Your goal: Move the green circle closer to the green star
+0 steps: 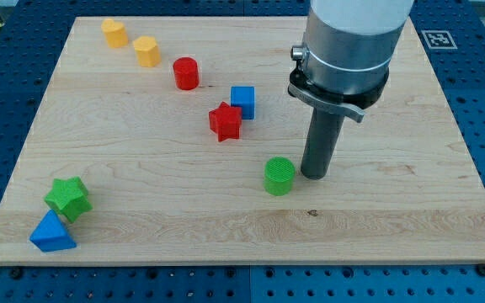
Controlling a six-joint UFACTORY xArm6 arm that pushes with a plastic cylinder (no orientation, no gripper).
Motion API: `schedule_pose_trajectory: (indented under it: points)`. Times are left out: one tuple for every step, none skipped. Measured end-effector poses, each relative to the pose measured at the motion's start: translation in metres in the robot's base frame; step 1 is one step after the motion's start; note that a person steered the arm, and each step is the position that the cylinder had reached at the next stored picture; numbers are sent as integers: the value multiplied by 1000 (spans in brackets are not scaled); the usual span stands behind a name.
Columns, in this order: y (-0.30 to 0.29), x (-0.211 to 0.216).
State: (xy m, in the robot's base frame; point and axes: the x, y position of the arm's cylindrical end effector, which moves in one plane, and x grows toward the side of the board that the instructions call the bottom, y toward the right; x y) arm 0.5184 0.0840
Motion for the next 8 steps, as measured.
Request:
schedule_pose_trajectory:
  points:
    - [-18,3]
    - [-41,3]
    - [-66,6]
    - [-89,19]
    - [-110,38]
    - [-140,53]
    - [-168,60]
    - [-192,61]
